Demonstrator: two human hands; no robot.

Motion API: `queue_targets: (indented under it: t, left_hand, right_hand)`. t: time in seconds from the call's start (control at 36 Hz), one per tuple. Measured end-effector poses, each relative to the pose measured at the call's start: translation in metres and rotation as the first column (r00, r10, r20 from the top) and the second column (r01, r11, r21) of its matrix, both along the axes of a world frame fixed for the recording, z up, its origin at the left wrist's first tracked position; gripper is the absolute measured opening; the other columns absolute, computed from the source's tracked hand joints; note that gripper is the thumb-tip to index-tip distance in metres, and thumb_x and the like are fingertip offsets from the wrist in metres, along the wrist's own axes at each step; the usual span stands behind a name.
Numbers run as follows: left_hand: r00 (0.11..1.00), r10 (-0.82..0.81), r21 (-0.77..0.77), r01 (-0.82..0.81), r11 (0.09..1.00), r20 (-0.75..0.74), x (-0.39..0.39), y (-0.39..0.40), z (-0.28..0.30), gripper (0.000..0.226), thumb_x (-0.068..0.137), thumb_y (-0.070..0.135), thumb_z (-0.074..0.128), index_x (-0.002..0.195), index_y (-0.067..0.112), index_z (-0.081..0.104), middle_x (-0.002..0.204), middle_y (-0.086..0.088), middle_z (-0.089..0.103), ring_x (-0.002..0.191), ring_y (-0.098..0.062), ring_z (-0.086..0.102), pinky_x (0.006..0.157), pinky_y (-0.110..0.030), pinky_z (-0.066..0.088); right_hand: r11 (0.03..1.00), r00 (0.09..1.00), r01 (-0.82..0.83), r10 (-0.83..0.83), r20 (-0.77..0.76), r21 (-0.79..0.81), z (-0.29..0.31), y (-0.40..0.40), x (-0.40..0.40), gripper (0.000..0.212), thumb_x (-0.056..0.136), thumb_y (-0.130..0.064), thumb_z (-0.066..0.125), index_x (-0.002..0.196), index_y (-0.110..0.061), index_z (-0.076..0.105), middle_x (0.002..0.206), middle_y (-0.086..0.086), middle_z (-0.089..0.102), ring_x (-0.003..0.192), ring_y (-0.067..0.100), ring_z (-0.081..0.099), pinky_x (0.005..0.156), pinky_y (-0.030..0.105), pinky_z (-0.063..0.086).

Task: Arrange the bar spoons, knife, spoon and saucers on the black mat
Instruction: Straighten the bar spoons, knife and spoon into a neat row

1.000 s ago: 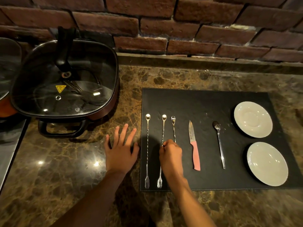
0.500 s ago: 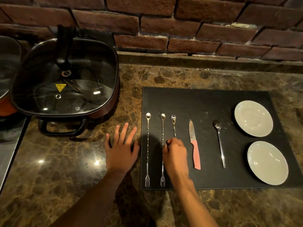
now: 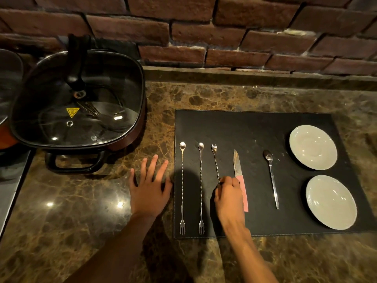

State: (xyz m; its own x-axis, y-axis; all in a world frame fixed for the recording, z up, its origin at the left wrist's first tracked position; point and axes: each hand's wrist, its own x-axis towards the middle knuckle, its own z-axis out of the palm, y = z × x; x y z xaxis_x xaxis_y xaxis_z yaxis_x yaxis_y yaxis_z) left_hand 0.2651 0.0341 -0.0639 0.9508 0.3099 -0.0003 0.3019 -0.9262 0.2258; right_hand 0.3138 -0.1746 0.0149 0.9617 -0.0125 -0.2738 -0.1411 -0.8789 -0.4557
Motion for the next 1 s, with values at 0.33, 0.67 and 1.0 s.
queue_targets:
  t: [0.33, 0.67, 1.0]
  left_hand:
    - [1.000, -0.011, -0.016, 0.010, 1.000, -0.027, 0.000, 0.001, 0.003, 0.058, 0.098, 0.053, 0.030, 0.155, 0.042, 0.030, 0.170, 0.008, 0.021, 0.158, -0.020, 0.014, 0.123, -0.061, 0.014]
    - [1.000, -0.008, 0.007, 0.008, 1.000, -0.016, 0.000, 0.000, 0.002, 0.056, 0.099, 0.052, 0.028, 0.154, 0.041, 0.031, 0.169, 0.007, 0.023, 0.158, -0.021, 0.017, 0.121, -0.060, 0.017]
    - [1.000, -0.009, 0.017, 0.009, 1.000, -0.015, 0.000, -0.002, 0.008, 0.056, 0.100, 0.051, 0.027, 0.153, 0.038, 0.037, 0.167, 0.005, 0.029, 0.156, -0.023, 0.022, 0.120, -0.059, 0.017]
  right_hand:
    - [0.999, 1.000, 0.012, -0.013, 0.015, 0.036, -0.004, -0.004, 0.003, 0.017, 0.095, -0.008, 0.049, 0.109, -0.005, 0.056, 0.112, 0.013, 0.056, 0.094, 0.029, 0.057, 0.085, 0.037, 0.046]
    - [0.993, 0.988, 0.110, -0.104, 0.117, -0.042, -0.002, -0.042, 0.007, 0.023, 0.095, -0.027, 0.054, 0.113, -0.012, 0.055, 0.112, 0.005, 0.048, 0.090, 0.027, 0.058, 0.073, 0.036, 0.047]
    - [0.994, 0.994, 0.109, -0.109, 0.010, -0.006, -0.005, -0.075, 0.015, 0.019, 0.092, -0.029, 0.061, 0.100, -0.013, 0.056, 0.100, 0.008, 0.059, 0.087, 0.027, 0.058, 0.079, 0.041, 0.049]
